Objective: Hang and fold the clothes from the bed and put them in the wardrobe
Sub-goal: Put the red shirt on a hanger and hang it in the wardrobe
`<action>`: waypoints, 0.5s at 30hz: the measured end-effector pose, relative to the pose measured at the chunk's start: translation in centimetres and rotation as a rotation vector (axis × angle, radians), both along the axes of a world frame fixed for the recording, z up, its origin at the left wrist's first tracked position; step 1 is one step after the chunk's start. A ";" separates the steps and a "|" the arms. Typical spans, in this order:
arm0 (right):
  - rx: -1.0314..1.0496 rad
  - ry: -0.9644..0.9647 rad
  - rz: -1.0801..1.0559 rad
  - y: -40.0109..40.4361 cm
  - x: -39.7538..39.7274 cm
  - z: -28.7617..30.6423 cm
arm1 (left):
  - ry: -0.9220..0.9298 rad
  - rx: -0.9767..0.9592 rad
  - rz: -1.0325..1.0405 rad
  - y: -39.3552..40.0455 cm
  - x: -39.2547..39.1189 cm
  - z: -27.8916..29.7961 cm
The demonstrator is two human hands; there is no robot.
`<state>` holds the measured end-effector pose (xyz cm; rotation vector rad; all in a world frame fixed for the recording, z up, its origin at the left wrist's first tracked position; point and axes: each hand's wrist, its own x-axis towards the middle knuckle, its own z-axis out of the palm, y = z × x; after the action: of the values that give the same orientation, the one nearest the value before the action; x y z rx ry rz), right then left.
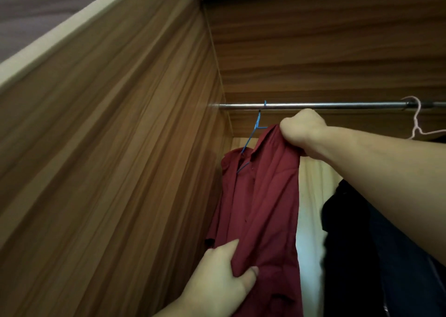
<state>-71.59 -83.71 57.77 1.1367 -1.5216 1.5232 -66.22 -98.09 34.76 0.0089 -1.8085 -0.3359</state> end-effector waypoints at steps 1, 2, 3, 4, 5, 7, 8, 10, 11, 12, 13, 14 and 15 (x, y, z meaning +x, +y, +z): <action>0.007 0.002 0.019 0.3 0.1 -0.3 | 0.002 0.012 0.010 0.1 0.2 -0.3; 0.018 0.005 0.034 0.6 0.2 -0.7 | -0.002 0.017 0.024 0.2 0.4 -0.5; 0.035 0.008 0.053 0.9 0.1 -1.2 | -0.010 0.018 0.042 0.4 0.6 -0.5; 0.062 0.008 0.083 1.1 0.0 -1.9 | -0.019 0.020 0.062 0.7 0.9 -0.6; 0.094 0.003 0.122 1.2 -0.2 -2.8 | -0.024 0.025 0.079 1.1 1.1 -0.7; 0.158 -0.015 0.194 1.4 -0.6 -4.9 | -0.003 0.054 0.099 1.9 1.6 -1.0; 0.193 -0.030 0.222 1.4 -0.8 -6.1 | 0.014 0.080 0.111 2.4 1.8 -1.4; 0.271 -0.054 0.257 1.3 -1.3 -8.4 | 0.033 0.136 0.119 3.5 2.1 -2.2; 0.301 -0.054 0.265 1.1 -1.6 -9.5 | 0.032 0.156 0.113 3.9 2.3 -2.6; 0.320 -0.051 0.276 0.9 -1.9 -10.6 | 0.024 0.172 0.105 4.2 2.4 -3.1; 0.327 -0.048 0.294 0.7 -2.1 -11.7 | 0.008 0.186 0.102 4.6 2.5 -3.6; 0.327 -0.050 0.320 0.5 -2.3 -12.9 | -0.014 0.195 0.106 4.9 2.7 -4.0; 0.329 -0.059 0.346 0.5 -2.5 -14.1 | -0.036 0.201 0.114 5.2 2.8 -4.5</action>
<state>-74.09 -83.20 43.70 1.6263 -1.7268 1.5738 -63.39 -92.92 30.27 0.2587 -1.7945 -0.4368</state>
